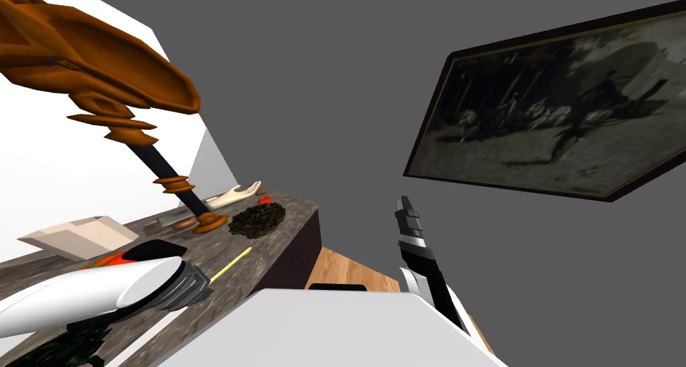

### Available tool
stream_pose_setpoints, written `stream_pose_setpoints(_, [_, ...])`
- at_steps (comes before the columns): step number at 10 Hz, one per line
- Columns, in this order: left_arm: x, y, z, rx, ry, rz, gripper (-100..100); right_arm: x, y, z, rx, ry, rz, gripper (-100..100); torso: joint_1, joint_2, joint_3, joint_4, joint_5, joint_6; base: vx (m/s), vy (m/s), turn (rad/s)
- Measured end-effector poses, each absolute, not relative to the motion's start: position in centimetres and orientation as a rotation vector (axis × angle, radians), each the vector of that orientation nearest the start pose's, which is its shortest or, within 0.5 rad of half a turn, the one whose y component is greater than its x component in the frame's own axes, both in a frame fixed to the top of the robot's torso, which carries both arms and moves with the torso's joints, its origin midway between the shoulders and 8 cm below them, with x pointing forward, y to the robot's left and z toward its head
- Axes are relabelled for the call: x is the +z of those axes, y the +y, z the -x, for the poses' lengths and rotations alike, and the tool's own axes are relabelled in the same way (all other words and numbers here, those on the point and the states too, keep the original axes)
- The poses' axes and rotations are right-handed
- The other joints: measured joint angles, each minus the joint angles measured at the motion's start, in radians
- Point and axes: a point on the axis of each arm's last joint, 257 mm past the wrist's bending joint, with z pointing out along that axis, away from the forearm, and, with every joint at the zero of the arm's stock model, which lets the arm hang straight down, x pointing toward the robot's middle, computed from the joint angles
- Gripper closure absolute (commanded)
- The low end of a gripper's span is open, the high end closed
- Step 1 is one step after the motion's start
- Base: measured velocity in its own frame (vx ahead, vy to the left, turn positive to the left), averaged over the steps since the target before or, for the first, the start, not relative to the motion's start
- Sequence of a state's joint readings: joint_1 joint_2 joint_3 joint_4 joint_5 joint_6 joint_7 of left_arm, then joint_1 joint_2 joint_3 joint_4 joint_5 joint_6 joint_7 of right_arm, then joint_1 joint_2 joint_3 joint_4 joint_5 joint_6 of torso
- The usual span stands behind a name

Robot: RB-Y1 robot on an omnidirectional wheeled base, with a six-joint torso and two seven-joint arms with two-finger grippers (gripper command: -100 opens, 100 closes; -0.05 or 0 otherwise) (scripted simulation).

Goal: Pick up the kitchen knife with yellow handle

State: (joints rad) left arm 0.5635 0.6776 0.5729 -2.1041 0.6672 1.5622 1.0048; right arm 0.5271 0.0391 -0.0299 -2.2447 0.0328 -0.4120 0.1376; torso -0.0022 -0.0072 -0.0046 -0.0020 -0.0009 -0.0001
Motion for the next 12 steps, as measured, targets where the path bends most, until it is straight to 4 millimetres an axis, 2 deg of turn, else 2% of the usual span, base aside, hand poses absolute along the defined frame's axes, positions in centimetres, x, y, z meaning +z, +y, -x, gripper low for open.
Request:
stream_pose_setpoints(1, [-30.2,54.6,-17.3,-0.192,0.451,2.796,0,-1.8,-29.8,-35.9,1.080,0.737,-0.723,0,0.001,0.003,0.002,0.001,0.000,0.000,0.008,-0.003,-0.001])
stream_pose_setpoints(2, [-30.2,54.6,-17.3,-0.193,0.451,2.796,-100,-1.8,-29.8,-35.9,1.080,0.737,-0.723,0,0.002,0.005,0.003,0.001,0.001,0.000,-0.071,-0.013,-0.223])
stream_pose_setpoints(5, [-31.1,56.5,-17.4,-0.184,0.368,2.802,-100,-1.8,-29.8,-35.9,1.080,0.737,-0.723,0,0.002,0.014,0.008,0.003,0.001,0.000,-0.122,-0.016,-0.218])
stream_pose_setpoints(11, [-32.4,59.7,-17.5,-0.162,0.219,2.814,-100,-1.8,-29.8,-35.9,1.080,0.737,-0.723,0,0.003,0.014,0.008,0.003,0.001,0.000,-0.090,-0.009,-0.146])
stream_pose_setpoints(12, [-32.4,59.7,-17.5,-0.162,0.216,2.814,100,-1.8,-29.8,-35.9,1.080,0.737,-0.723,0,0.004,0.011,0.007,0.003,0.001,-0.001,-0.008,0.000,0.007])
